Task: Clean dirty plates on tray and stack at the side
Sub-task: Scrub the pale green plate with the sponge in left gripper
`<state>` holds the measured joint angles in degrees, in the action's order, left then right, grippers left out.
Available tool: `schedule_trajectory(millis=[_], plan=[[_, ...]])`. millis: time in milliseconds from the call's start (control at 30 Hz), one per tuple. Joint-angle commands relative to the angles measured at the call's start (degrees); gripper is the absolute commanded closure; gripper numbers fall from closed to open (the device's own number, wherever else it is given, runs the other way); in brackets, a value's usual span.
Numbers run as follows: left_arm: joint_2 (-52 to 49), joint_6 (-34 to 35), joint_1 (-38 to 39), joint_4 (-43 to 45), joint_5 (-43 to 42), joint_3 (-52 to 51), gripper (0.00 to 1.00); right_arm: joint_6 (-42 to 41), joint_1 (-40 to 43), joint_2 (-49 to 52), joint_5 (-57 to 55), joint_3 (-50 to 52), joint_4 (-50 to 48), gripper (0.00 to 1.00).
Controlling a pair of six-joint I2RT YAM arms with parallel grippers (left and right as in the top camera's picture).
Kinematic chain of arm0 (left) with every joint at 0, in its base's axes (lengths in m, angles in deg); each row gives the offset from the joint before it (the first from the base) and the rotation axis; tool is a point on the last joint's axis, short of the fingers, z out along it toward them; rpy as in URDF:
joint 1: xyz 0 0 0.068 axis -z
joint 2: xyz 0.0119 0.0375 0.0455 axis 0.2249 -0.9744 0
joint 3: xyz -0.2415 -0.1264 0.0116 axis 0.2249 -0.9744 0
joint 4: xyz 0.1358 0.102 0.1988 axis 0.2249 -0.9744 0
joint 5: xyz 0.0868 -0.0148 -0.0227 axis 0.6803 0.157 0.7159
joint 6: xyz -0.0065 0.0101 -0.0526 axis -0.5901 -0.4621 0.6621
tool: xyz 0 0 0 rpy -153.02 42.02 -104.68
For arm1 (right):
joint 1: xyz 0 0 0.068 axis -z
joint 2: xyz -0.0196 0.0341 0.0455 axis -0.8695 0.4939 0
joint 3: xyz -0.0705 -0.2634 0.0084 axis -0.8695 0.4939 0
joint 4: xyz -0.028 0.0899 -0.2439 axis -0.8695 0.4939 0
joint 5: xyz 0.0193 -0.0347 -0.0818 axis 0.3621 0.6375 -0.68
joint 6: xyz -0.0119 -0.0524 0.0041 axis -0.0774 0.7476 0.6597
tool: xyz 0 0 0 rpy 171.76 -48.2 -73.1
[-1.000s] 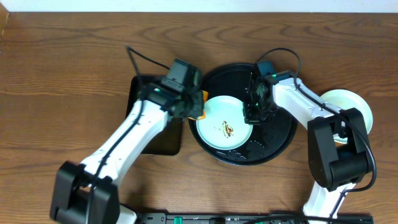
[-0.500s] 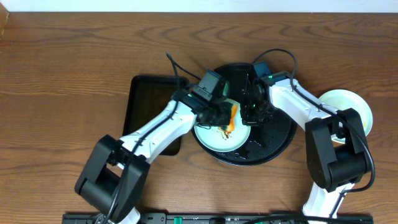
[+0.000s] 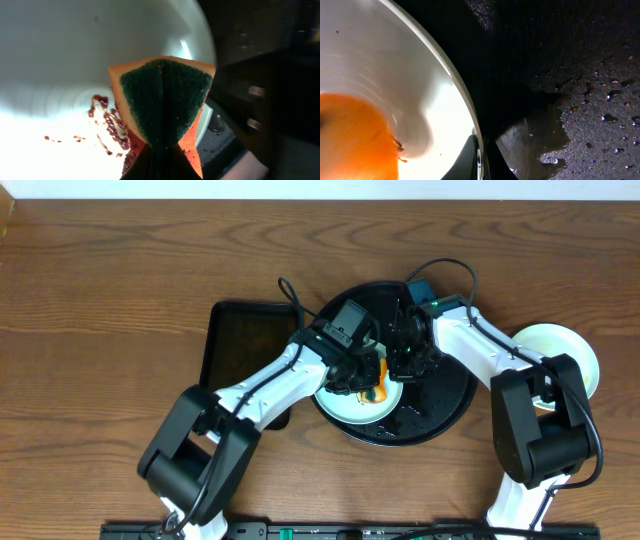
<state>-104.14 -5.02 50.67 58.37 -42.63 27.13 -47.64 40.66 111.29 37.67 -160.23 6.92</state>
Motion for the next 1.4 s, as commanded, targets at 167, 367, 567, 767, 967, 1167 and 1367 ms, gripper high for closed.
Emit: schedule_trajectory(millis=[167, 367, 567, 767, 967, 1167, 1367], plan=[[-3.43, 1.49, 0.09, 0.26, -3.63, -0.20, 0.92, -0.70, -1.33, 1.53, -0.79, 1.57, 0.44, 0.99], [-4.61, 1.36, 0.09, 0.13, -2.84, -0.20, 0.92, -0.70, -1.33, 1.53, -0.81, 1.57, 0.50, 0.99], [-4.59, 1.22, -0.79, -3.52, 6.34, -0.20, 0.92, -0.72, -1.29, 1.53, -0.85, 1.57, 1.31, 0.99], [-4.52, 0.24, -3.34, -8.41, 15.04, -0.17, 0.93, -0.72, -1.27, 1.53, -1.03, 1.57, 1.97, 0.99], [-2.62, -2.05, -6.38, -8.33, 15.89, -0.15, 0.92, -0.70, -1.29, 1.53, -1.05, 1.57, 2.08, 0.99], [2.89, -5.77, -7.72, -8.15, 15.87, 0.07, 0.92, -0.70, -1.29, 1.53, -1.07, 1.57, 2.21, 0.99], [11.08, -8.70, -7.78, -9.62, 17.40, 0.07, 0.92, -0.70, -1.29, 1.53, -1.05, 1.57, 2.21, 0.99]])
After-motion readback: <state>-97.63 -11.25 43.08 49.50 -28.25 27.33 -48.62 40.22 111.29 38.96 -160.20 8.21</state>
